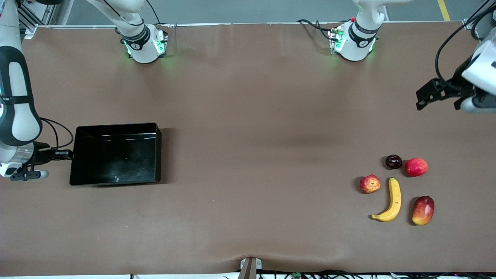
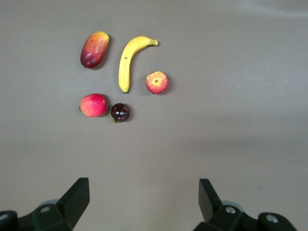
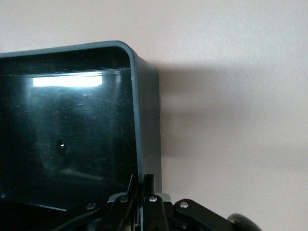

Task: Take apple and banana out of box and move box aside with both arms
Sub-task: 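Open the right gripper and release the tray rim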

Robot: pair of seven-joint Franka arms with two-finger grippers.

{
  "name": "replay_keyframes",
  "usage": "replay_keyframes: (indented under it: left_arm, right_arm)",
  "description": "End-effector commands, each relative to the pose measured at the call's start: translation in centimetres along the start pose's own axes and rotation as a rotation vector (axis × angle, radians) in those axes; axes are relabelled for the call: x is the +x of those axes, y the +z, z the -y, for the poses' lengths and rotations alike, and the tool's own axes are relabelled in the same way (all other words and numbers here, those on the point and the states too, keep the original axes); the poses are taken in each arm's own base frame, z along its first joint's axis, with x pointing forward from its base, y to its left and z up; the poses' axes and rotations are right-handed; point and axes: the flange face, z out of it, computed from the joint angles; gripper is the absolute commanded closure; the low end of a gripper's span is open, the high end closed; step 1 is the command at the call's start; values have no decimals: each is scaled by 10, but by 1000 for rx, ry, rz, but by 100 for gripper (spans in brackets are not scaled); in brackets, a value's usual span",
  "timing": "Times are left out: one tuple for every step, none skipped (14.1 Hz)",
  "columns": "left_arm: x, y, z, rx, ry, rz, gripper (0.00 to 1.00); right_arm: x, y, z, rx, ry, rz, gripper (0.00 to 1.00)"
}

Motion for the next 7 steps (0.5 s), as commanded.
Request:
replay_keyframes:
  left_arm:
    - [-18, -8, 4, -17, 15, -12, 0]
    - [-20, -11, 4, -17, 8, -16, 0]
    - [-22, -12, 0, -17, 11, -13, 0]
    - [-23, -11, -4, -13, 19, -5, 0]
    - [-24, -10, -5, -11, 19, 0, 0]
    - [-23, -10, -6, -8, 13, 1, 0]
    - [-22, -9, -5, -4, 9, 1, 0]
  right_arm:
    - [-18, 7, 2, 29, 3, -2, 100]
    - [-21, 7, -4, 31, 13, -3, 100]
    - [-23, 7, -10, 33, 24, -5, 100]
    - [-23, 9, -12, 34, 26, -3, 100]
    - [-23, 9, -14, 31, 31, -9, 40]
    - [-22, 4, -15, 32, 37, -13, 0]
    - [-19, -1, -13, 31, 31, -18, 0]
